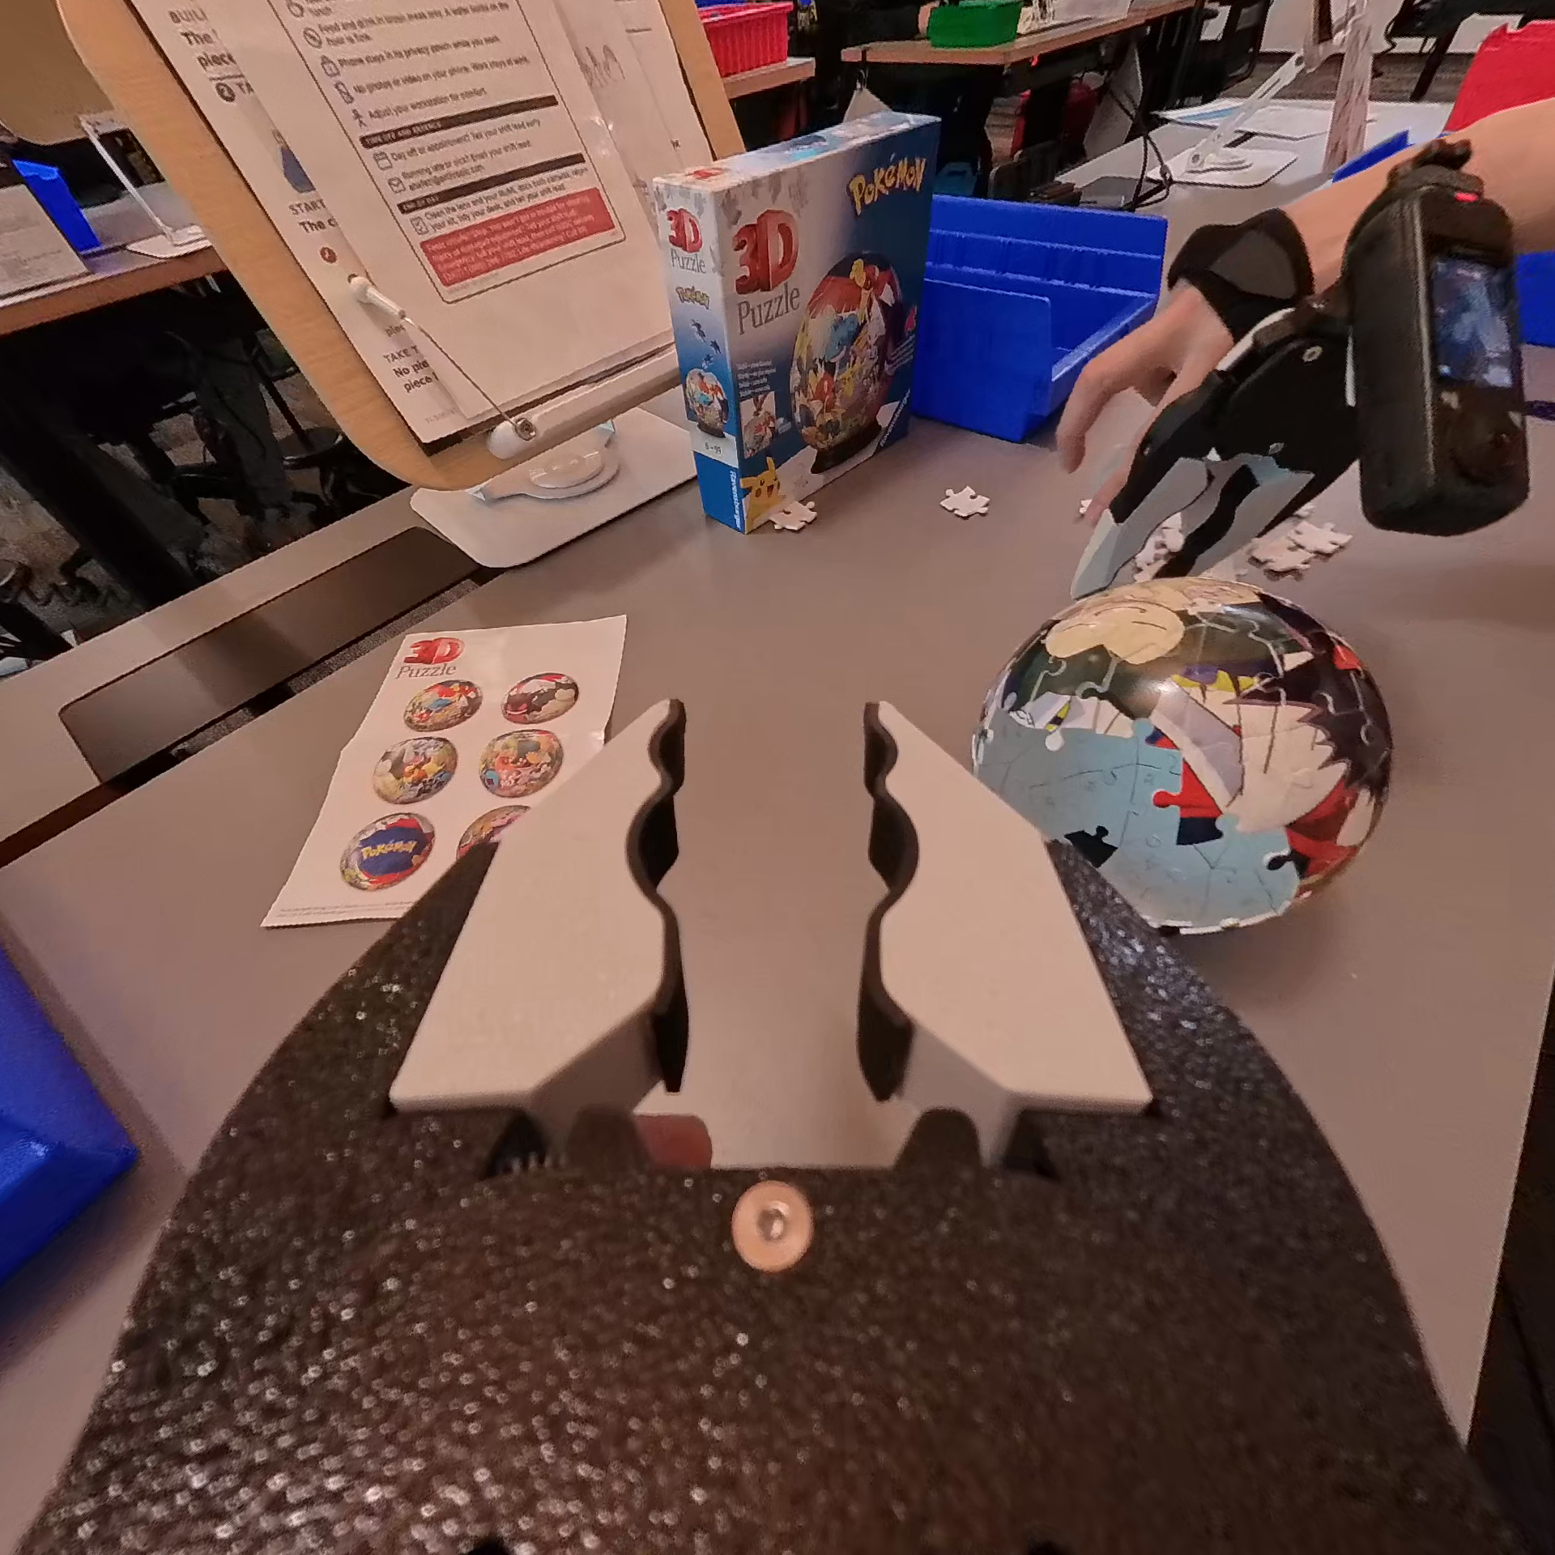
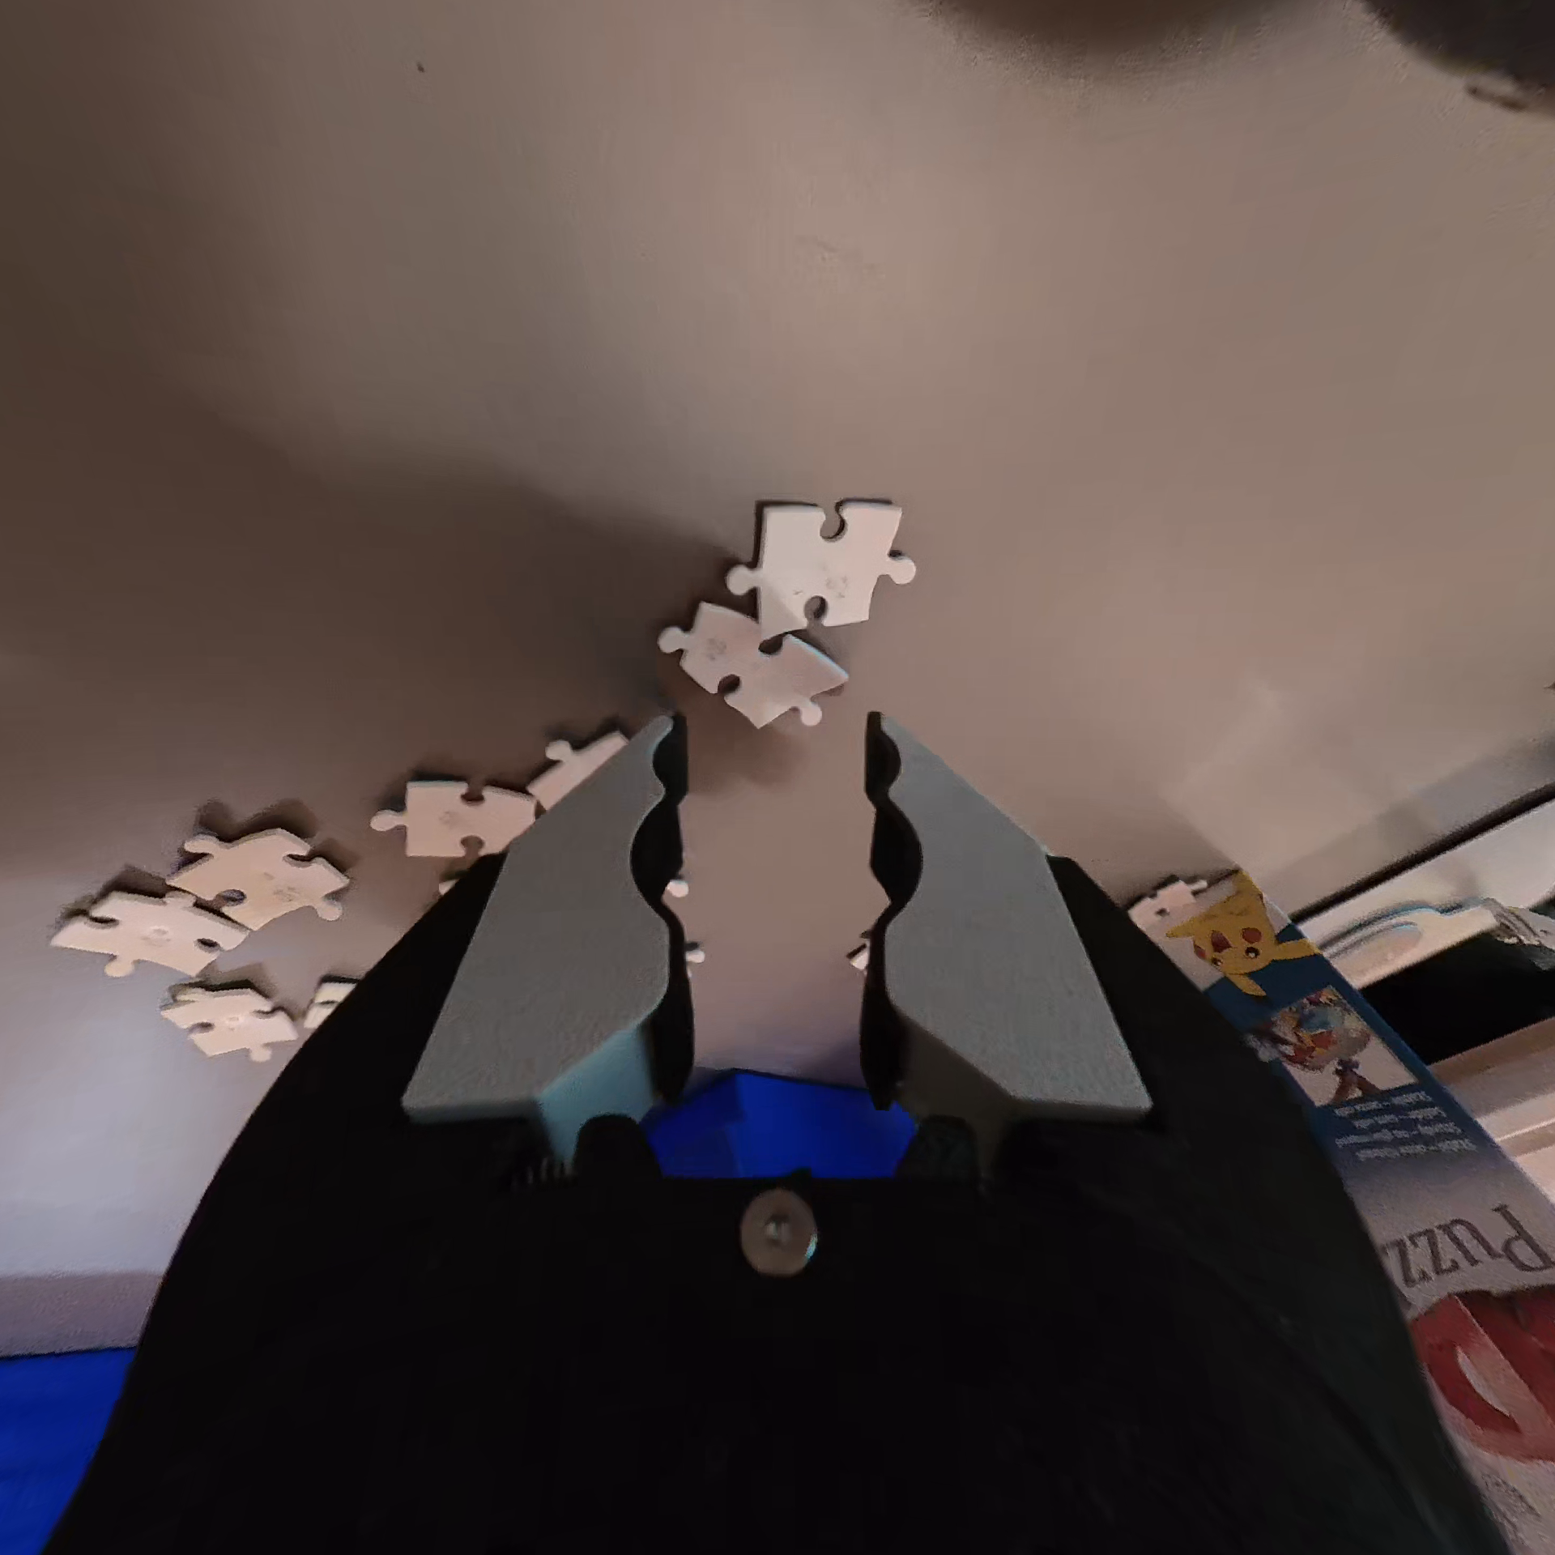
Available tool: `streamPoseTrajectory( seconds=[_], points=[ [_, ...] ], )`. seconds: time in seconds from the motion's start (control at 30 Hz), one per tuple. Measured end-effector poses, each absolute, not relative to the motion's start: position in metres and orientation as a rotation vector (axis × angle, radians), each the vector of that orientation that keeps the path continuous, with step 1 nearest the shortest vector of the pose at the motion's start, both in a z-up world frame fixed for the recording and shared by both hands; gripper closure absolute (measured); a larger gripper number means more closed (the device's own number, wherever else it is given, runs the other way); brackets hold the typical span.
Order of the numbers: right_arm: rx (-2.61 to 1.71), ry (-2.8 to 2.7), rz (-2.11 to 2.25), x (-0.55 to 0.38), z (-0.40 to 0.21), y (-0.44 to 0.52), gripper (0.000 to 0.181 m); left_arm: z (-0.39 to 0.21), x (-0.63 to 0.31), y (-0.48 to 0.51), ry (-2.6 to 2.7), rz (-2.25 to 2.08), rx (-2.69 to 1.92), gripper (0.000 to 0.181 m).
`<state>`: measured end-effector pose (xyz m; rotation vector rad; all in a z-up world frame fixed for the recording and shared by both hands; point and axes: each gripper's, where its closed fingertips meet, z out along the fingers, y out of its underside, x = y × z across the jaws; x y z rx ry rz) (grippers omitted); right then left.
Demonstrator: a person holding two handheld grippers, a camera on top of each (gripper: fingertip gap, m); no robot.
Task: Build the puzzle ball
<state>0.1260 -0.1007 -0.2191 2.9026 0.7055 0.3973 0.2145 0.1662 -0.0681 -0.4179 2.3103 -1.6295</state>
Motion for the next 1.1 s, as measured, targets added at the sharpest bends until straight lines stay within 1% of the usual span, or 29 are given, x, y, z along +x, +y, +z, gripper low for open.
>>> streamPoseTrajectory(
  seconds=[0.07,0.2,0.23,0.37,0.4,0.43,0.47,0.67,0.9,0.93,0.97,1.0,1.07,1.1],
  points=[
    [2.939,0.732,0.376,0.127,-0.217,-0.094,0.146,-0.069,0.215,0.167,2.312,-1.628,-0.421,0.141],
    [2.868,0.817,0.321,0.128,-0.221,-0.094,0.15,-0.07,0.216,0.168,2.315,-1.618,-0.424,0.141],
    [2.854,0.823,0.295,0.126,-0.222,-0.095,0.155,-0.07,0.216,0.168,2.314,-1.622,-0.424,0.141],
    [2.968,0.661,0.251,0.118,-0.221,-0.084,0.141,-0.07,0.216,0.168,2.316,-1.623,-0.421,0.14],
    [2.986,0.624,0.251,0.116,-0.221,-0.081,0.135,-0.071,0.216,0.168,2.317,-1.622,-0.421,0.14],
    [2.99,0.604,0.257,0.115,-0.22,-0.08,0.125,-0.071,0.216,0.168,2.318,-1.622,-0.422,0.14],
    [2.986,0.592,0.269,0.116,-0.219,-0.081,0.122,-0.071,0.216,0.168,2.319,-1.623,-0.422,0.14],
    [3.012,0.436,0.18,0.102,-0.218,-0.096,0.131,-0.069,0.216,0.17,2.313,-1.625,-0.421,0.14],
    [3.165,0.078,0.205,0.094,-0.221,-0.089,0.143,-0.069,0.217,0.17,2.312,-1.631,-0.433,0.14],
    [3.144,0.058,0.194,0.093,-0.224,-0.093,0.146,-0.07,0.217,0.17,2.316,-1.627,-0.431,0.14],
    [3.151,0.042,0.185,0.092,-0.224,-0.093,0.156,-0.07,0.216,0.169,2.319,-1.623,-0.427,0.14],
    [3.157,0.027,0.18,0.091,-0.224,-0.093,0.158,-0.07,0.216,0.168,2.32,-1.62,-0.422,0.14],
    [3.164,0.041,0.151,0.086,-0.225,-0.093,0.17,-0.069,0.214,0.166,2.319,-1.62,-0.41,0.14],
    [3.16,0.073,0.166,0.086,-0.225,-0.094,0.171,-0.068,0.213,0.165,2.319,-1.621,-0.406,0.14]
  ],
)
